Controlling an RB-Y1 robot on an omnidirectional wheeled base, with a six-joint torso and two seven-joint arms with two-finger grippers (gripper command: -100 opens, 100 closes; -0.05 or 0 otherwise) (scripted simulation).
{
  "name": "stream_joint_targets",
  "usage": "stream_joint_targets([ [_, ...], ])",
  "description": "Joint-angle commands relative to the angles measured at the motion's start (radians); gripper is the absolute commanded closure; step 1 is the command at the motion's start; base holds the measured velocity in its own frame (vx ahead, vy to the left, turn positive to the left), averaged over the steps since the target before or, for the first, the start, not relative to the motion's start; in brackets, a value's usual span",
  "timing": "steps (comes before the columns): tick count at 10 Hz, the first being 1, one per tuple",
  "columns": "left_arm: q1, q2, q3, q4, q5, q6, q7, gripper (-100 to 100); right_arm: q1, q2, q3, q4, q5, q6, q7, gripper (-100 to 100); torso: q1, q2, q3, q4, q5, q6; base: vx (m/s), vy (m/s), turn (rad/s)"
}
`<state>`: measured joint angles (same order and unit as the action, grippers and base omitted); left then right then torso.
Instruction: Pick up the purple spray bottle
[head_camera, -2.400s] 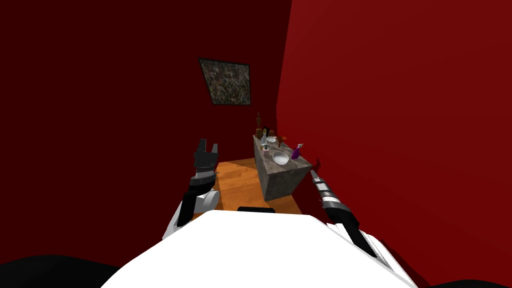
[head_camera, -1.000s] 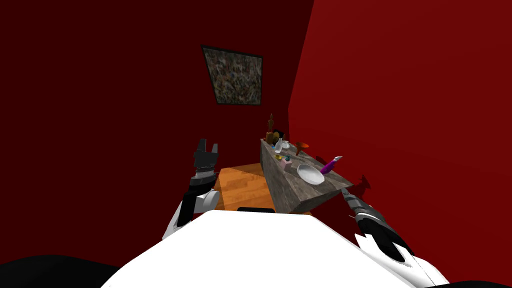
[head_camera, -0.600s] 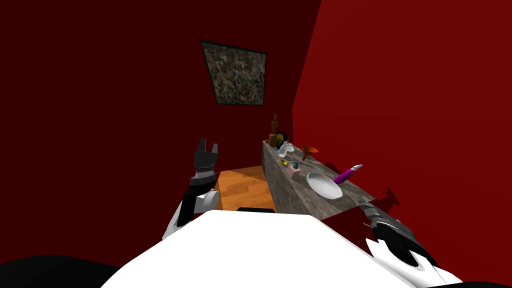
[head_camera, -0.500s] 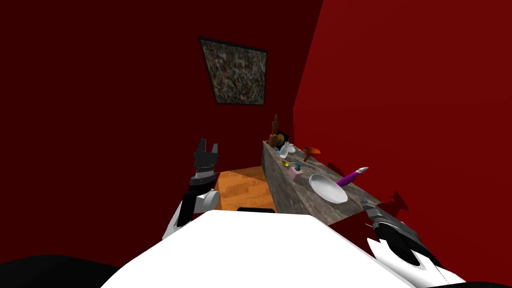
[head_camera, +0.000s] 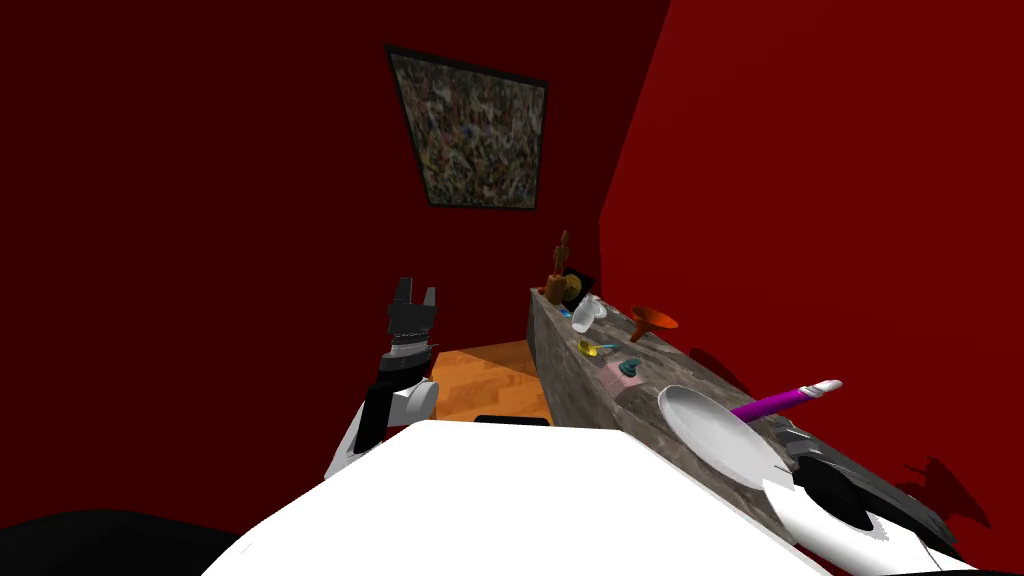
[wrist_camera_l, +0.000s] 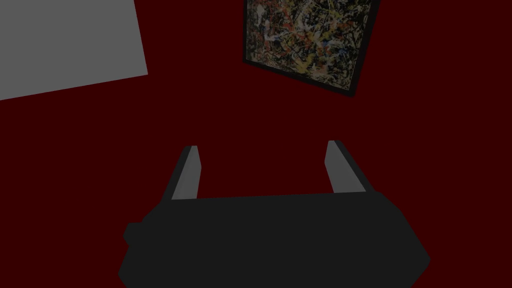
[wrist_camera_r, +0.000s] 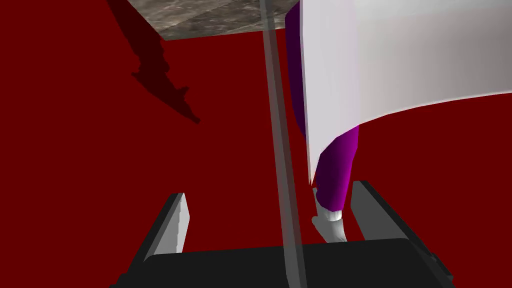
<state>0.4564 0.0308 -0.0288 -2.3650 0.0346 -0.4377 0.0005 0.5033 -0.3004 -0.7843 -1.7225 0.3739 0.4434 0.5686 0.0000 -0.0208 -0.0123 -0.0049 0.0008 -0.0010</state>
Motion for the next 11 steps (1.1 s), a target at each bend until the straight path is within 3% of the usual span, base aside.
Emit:
stream_joint_targets([
  [1,0.000,0.000,0.000,0.000,0.000,0.000,0.000,0,-0.019,0.004,-0.041,0.031,0.026,0.020,0.006,-100,0.000,0.000,0.000,0.000,0.000,0.000,0.287,0.025,0.044],
  [3,0.000,0.000,0.000,0.000,0.000,0.000,0.000,0,-0.030,0.000,-0.061,0.046,0.035,0.034,0.009,-100,0.000,0.002,0.001,0.000,0.000,0.000,0.192,-0.003,0.011],
  [5,0.000,0.000,0.000,0.000,0.000,0.000,0.000,0,-0.052,-0.010,-0.105,0.080,0.055,0.063,0.013,-100,-0.002,0.011,0.006,0.002,-0.001,0.000,0.136,-0.028,0.007],
  [6,0.000,0.000,0.000,0.000,0.000,0.000,0.000,0,-0.045,-0.009,-0.090,0.071,0.047,0.050,0.011,-100,-0.003,0.009,0.005,0.002,-0.001,0.000,0.090,-0.022,0.006],
  [7,0.000,0.000,0.000,0.000,0.000,0.000,0.000,0,-0.046,-0.010,-0.092,0.072,0.048,0.055,0.012,0,-0.002,0.013,0.007,0.003,-0.001,0.000,0.014,-0.004,0.003],
  [8,0.000,0.000,0.000,0.000,0.000,0.000,0.000,0,-0.096,-0.060,-0.042,0.122,0.063,0.004,-0.017,-100,-0.001,0.017,0.010,0.004,-0.001,0.001,0.088,0.017,-0.344],
  [9,0.000,0.000,0.000,0.000,0.000,0.000,0.000,0,-0.108,-0.064,-0.041,0.151,0.063,-0.005,-0.017,-100,0.000,0.015,0.008,0.003,0.000,0.001,0.108,0.044,-0.274],
  [10,0.000,0.000,0.000,0.000,0.000,0.000,0.000,0,-0.155,-0.105,0.000,0.193,0.078,-0.045,-0.046,-100,0.002,0.013,0.008,0.003,0.000,0.001,0.123,0.051,-0.427],
  [11,0.000,0.000,0.000,0.000,0.000,0.000,0.000,0,-0.169,-0.118,0.011,0.227,0.078,-0.063,-0.046,-100,0.002,0.012,0.007,0.003,0.000,0.002,0.097,0.055,-0.249],
])
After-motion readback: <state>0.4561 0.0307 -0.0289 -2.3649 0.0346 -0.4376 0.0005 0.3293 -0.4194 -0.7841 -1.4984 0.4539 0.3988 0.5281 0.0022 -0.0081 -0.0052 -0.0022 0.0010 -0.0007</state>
